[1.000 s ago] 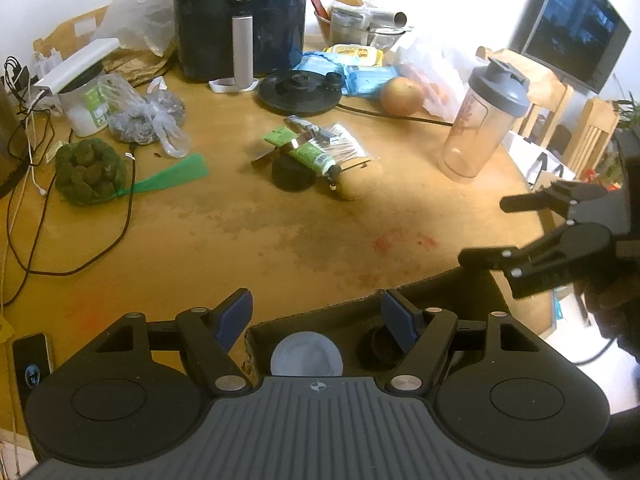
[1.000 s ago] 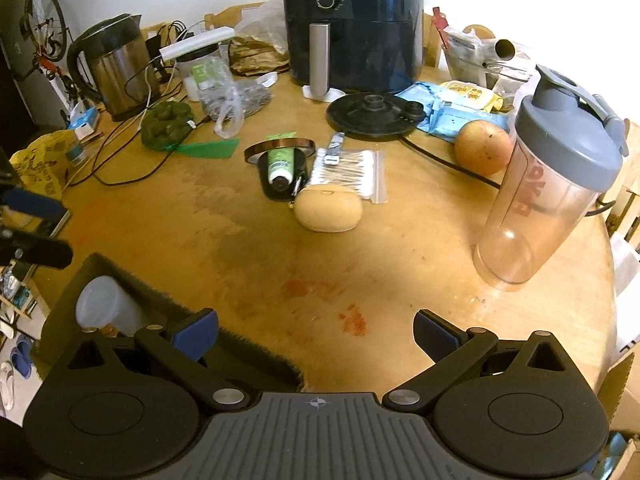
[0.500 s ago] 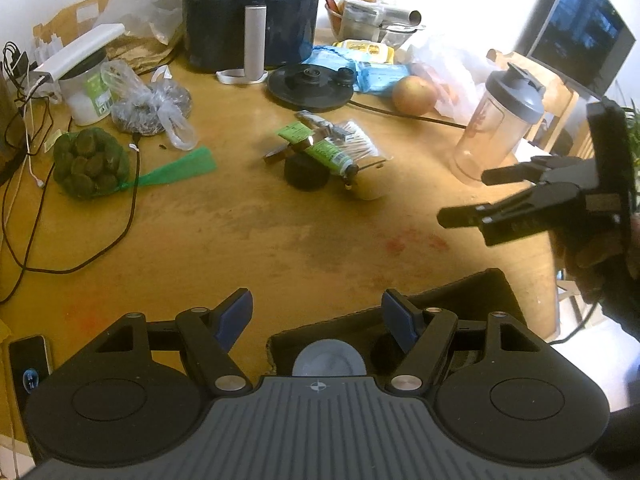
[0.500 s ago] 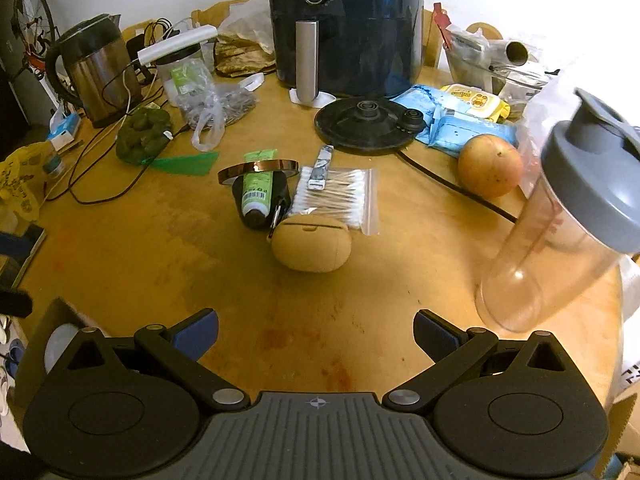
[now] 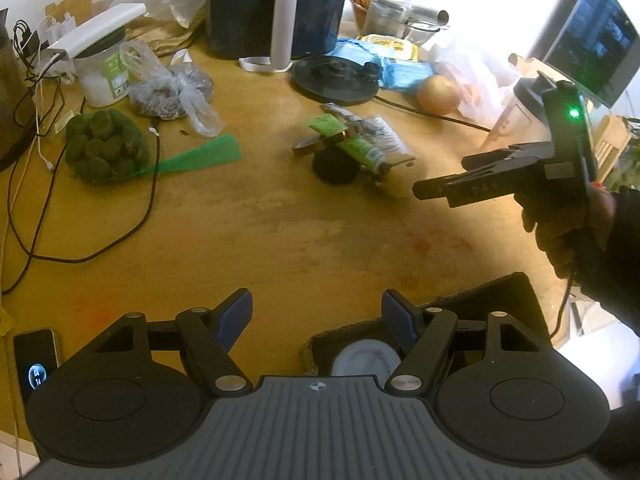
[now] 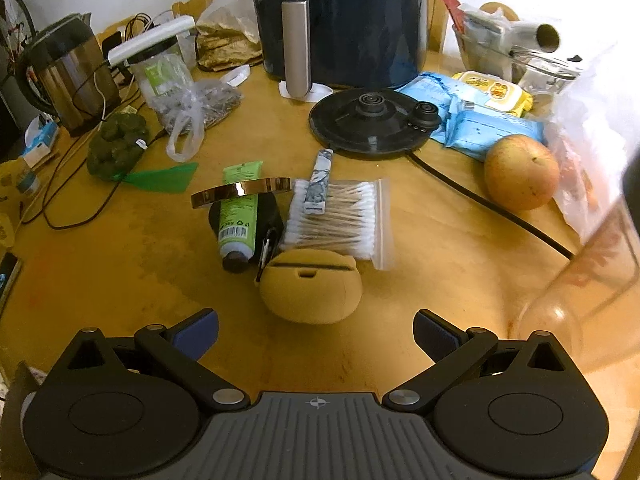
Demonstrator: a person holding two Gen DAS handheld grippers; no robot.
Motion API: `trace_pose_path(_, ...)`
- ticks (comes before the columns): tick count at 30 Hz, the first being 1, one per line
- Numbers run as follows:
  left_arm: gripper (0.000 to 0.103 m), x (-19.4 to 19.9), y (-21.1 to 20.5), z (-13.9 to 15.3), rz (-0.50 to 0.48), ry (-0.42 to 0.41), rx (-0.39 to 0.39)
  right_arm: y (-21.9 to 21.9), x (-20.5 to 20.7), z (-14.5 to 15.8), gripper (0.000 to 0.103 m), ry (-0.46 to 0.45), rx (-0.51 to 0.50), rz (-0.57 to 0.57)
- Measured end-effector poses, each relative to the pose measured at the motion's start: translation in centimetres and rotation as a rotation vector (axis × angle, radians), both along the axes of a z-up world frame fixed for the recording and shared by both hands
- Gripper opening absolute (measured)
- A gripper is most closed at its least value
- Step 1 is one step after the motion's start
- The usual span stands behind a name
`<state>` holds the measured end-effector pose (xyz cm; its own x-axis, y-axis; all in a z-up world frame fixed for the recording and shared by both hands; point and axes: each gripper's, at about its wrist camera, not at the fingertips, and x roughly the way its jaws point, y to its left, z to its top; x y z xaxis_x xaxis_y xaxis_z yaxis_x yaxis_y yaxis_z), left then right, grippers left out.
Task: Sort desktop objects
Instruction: 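Move the open right tool to the yellow bear-shaped case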
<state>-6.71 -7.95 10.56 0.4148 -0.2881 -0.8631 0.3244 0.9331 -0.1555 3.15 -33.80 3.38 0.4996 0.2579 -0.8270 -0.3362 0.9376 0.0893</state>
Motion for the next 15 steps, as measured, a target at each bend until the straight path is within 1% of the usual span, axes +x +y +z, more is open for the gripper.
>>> trace_pose_path(8,0.071,0.4,1.0,-0.3,0.02,0.012,0.0,1.1,2.4,-1.9,0.102,0.032,-0.024,0.01)
trace_pose_path(15,0.071,0.5,1.4,-0.4,0.037,0.017,0.006,2.4,3.6,-3.4,0.102,0.06,-0.047,0.013)
